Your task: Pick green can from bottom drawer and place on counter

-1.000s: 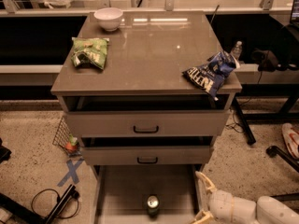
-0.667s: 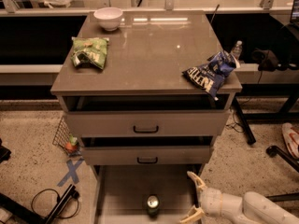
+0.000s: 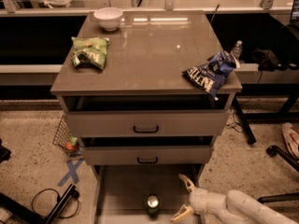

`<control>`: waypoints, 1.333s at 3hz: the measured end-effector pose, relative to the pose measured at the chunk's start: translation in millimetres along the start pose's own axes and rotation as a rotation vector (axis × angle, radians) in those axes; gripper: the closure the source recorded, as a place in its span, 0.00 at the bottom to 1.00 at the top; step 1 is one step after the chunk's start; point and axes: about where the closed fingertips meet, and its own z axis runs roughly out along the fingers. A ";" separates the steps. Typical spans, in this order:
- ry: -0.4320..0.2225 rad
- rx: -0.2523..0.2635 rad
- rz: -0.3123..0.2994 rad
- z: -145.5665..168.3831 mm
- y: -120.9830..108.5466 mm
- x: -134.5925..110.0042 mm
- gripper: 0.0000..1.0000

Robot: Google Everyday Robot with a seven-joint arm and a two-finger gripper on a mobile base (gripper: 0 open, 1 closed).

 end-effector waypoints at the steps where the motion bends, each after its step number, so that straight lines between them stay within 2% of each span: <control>1: 0.025 -0.028 0.006 42.9 -8.0 48.4 0.00; 2: 0.033 -0.030 -0.009 73.6 -7.6 73.8 0.00; 3: 0.027 -0.055 -0.003 97.7 -2.8 94.6 0.00; 4: 0.028 -0.095 0.005 118.6 3.5 109.9 0.23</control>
Offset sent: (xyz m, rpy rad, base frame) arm 0.0361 0.0629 -0.1304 -0.0519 -0.0030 0.0334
